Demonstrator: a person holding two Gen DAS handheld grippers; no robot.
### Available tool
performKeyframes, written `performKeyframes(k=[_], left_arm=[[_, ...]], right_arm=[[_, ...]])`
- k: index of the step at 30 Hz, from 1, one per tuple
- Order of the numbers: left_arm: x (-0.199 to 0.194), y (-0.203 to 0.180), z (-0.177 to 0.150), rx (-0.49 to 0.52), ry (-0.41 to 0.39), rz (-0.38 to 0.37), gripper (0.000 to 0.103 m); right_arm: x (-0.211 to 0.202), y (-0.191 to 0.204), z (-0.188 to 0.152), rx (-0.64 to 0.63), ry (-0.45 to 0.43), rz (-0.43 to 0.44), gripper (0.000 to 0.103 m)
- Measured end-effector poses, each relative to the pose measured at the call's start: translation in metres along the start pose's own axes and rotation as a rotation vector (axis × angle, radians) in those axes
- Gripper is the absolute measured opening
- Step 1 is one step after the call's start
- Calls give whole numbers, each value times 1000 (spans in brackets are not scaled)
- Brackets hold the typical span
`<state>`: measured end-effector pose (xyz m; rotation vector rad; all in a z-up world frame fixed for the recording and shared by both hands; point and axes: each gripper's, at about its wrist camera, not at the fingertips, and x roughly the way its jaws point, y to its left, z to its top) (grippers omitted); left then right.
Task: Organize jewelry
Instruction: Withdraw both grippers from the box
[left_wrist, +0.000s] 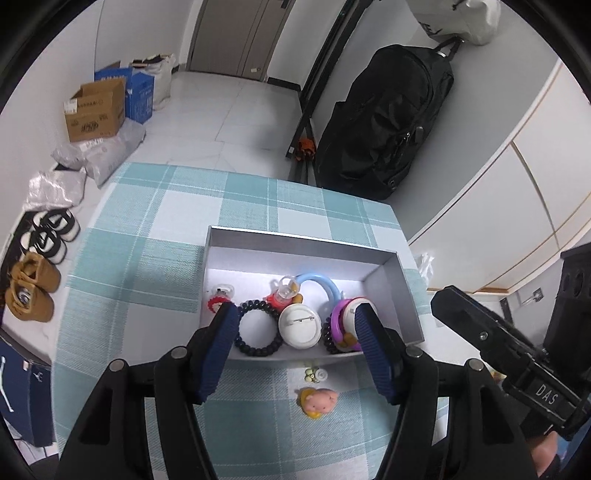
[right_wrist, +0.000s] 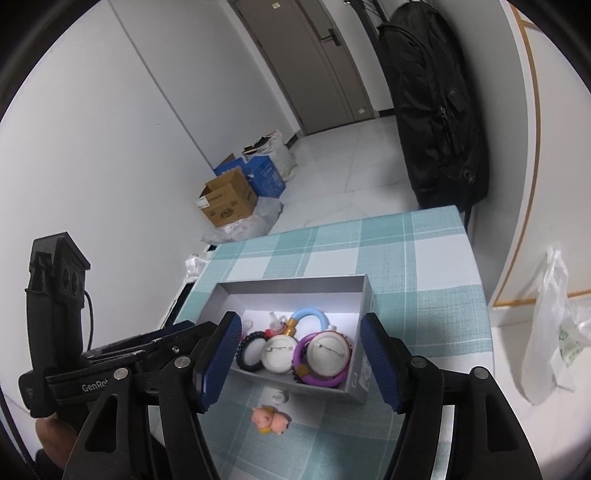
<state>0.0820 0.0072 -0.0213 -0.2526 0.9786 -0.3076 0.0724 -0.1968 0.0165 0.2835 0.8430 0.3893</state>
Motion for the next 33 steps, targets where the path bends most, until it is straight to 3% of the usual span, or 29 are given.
performKeyframes(k=[7,12,14,17,27,33], left_arm=[[-11,-7,-11,56,-27,54,61],[-18,-9,-22,89,-42,71,63],[-18,-10,-26,94,-41,77,70],[-18,-10,-34,105,-39,86,71],[-15,-5,-48,83,-17,121,71],[-4,-2,-59,56,49,93,71]], right_arm=[[-4,2,-5,-26,-1,4,71],[-15,4,-10,-54,-17,8,80],[-17,6,-13,-64,-14,4,82],[-18,8,-18,-82,-5,-8,84],[-21,5,-31,-84,21,-52,91],[-26,4,-40,-85,40,-68,98]])
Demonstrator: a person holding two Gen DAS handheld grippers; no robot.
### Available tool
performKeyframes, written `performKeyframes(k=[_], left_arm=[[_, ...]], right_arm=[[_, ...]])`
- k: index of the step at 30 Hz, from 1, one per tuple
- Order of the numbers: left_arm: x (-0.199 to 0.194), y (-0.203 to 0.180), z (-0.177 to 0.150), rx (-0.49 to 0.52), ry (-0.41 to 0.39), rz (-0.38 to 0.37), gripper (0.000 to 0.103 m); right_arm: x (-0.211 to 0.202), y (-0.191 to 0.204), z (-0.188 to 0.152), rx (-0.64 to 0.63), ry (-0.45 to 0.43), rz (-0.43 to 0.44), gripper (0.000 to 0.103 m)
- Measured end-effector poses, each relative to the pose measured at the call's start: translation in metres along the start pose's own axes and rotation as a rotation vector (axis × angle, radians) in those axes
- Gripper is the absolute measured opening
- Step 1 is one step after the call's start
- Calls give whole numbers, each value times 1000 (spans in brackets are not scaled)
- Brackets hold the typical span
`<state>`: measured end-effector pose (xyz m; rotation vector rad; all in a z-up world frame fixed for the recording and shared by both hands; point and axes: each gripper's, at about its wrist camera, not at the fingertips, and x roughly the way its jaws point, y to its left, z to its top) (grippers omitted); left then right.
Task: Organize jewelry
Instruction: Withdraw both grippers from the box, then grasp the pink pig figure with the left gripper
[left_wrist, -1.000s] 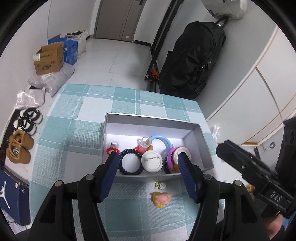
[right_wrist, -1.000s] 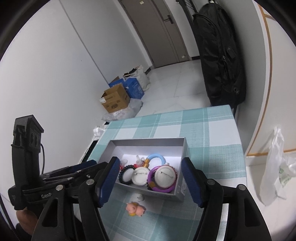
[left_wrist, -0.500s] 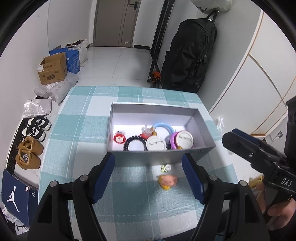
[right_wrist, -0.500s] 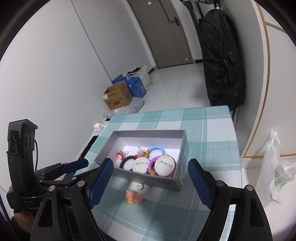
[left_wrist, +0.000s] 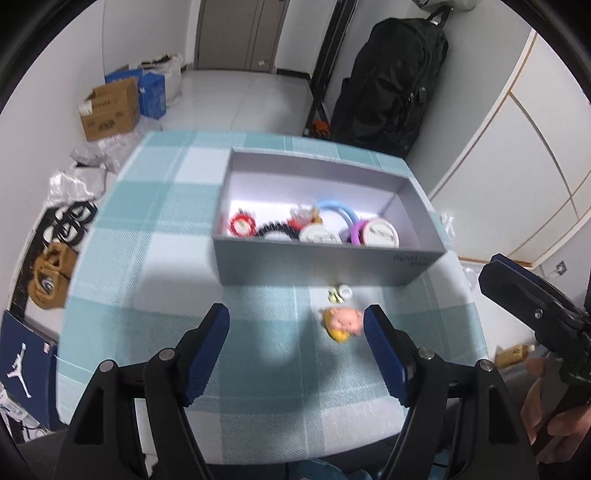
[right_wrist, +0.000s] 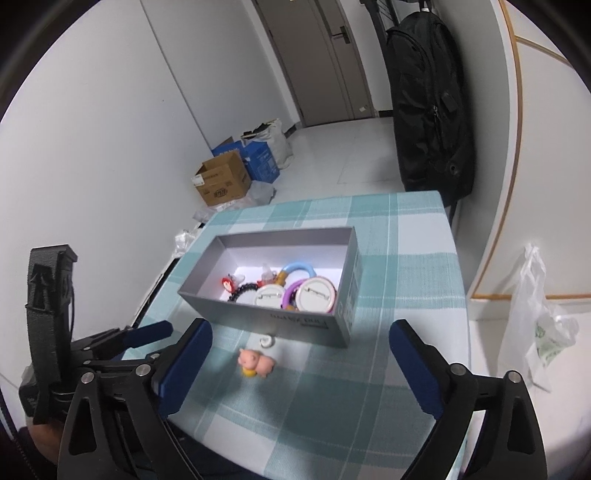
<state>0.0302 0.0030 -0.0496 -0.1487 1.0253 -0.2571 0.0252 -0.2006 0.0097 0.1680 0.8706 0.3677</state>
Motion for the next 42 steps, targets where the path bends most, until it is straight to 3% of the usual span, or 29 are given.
performKeyframes(k=[11,23,34,36,38,41,42], left_arm=[[13,-24,-13,98,46,20,72],[38,-36,-10,97,122,33,71],[37,-29,-10,55,125,4,71],[37,-30,-11,62,126,10,65],[36,-30,-9,75,125,22,42],[35,-30,-9,78,132,-4,27],[35,-30,-9,75,137,-13,27]], right_arm=[[1,-3,-10,-14,39,-7,103],[-5,-19,-8,47,35,26,103],[-8,-24,-6,60,30,35,103],[-8,-24,-6,59,25,36,103],[-8,-23,-5,53,24,32,103],[-6,-22,-6,45,27,27,103],[-6,-22,-6,44,29,25,103]])
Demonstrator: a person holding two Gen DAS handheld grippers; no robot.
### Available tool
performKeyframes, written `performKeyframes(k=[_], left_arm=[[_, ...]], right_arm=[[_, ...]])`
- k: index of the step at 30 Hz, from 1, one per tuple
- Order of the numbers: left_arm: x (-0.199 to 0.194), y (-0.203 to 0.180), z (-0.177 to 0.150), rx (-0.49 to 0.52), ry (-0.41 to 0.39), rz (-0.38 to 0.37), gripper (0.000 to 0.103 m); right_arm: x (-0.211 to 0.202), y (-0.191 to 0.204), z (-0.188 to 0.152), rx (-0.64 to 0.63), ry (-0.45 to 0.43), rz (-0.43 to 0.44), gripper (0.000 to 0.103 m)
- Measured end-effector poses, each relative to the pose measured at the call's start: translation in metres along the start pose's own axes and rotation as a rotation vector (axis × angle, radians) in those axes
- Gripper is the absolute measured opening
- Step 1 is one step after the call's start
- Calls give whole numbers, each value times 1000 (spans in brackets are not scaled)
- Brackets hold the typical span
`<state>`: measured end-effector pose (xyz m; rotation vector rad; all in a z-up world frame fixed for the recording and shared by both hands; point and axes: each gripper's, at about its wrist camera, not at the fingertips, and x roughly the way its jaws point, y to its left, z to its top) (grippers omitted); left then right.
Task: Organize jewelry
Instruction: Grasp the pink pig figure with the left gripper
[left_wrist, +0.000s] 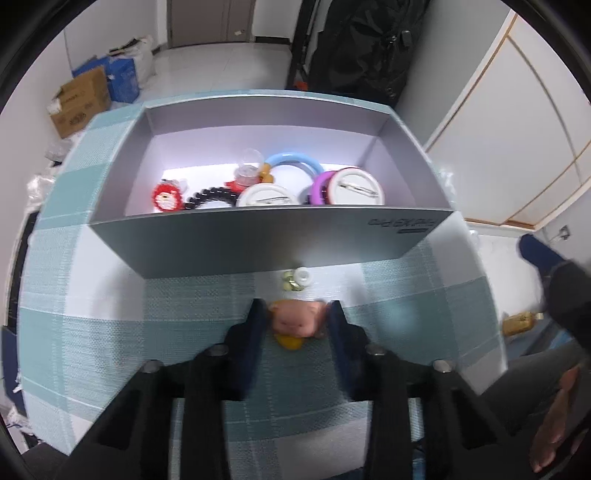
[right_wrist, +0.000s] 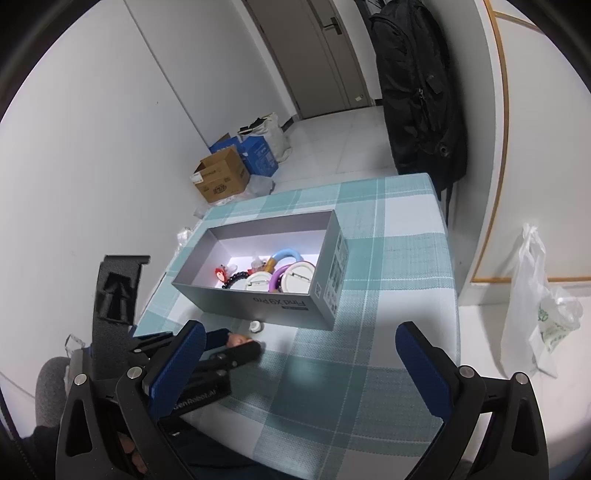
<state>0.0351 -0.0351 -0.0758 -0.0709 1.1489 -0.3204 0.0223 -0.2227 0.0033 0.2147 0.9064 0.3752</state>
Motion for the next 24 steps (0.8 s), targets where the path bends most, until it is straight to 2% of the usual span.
performKeyframes(k=[6,14,24], left_arm=[[-3,-3,5,30,-3,-13,27],[-17,4,7,12,-33,-53,27],[-48,14,16,-8,-138,-59,27]], right_arm=[[6,-2,-3,6,15,-20,103],[15,-2,-5,17,39,-31,103],[26,1,-9,29,62,-48,103]])
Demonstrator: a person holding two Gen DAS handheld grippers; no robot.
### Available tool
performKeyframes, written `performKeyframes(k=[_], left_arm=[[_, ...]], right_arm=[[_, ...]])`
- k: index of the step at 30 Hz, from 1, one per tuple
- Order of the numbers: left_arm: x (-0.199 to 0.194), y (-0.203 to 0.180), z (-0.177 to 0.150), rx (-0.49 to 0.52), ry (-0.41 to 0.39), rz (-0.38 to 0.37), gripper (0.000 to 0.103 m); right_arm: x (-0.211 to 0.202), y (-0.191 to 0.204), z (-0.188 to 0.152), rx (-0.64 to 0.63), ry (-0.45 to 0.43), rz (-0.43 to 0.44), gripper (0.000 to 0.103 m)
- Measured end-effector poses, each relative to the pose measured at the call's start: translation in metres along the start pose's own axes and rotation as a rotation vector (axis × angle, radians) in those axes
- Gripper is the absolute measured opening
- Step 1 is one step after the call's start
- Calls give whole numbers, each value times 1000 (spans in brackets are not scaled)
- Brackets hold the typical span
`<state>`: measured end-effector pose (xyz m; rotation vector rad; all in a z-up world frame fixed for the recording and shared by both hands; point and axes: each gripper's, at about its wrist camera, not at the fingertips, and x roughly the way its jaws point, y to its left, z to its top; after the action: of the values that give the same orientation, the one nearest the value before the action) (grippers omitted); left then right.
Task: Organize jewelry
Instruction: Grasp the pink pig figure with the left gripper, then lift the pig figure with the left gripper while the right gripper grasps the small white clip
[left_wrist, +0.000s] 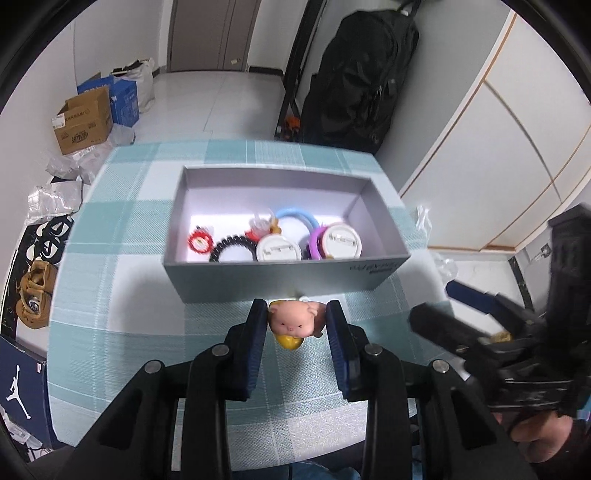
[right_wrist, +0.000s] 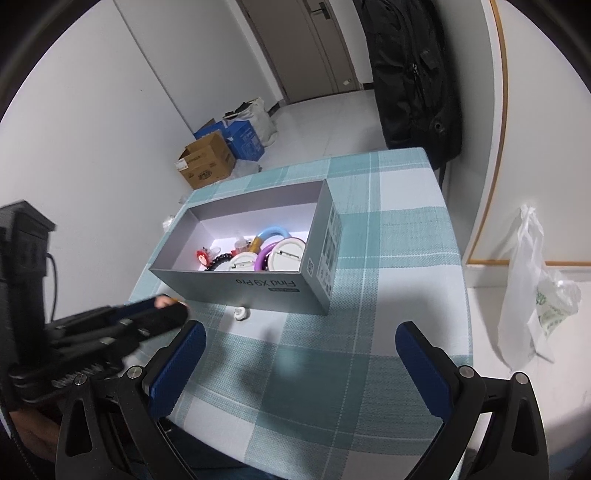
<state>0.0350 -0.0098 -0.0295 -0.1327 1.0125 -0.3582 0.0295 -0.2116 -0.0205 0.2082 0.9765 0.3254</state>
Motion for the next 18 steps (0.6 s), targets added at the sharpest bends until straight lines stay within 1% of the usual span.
performKeyframes(k=[4,7,12,15,16,17,18], left_arm=[[-10,6,4,-13,-39,-5,27],[-21,13,7,-13,-76,19,27],[-34,30,8,-59,-107,13,27],[-38,41,6,-99,-107,3,27],[-39,45,5,-115,-106,-8,27],[-39,49,5,-127,-107,-17,27],[-40,52,5,-135,-108,-21,27]], right_arm=[[6,5,-2,-7,18,-1,103],[14,10,-3,-11,53,29,103],[25,21,-8,-30,93,61,102],[34,30,-10,-55,117,74,94],[37,33,-11,-59,125,82,89],[42,35,-11,-61,139,88,86],[47,38,-12,-64,153,90,84]])
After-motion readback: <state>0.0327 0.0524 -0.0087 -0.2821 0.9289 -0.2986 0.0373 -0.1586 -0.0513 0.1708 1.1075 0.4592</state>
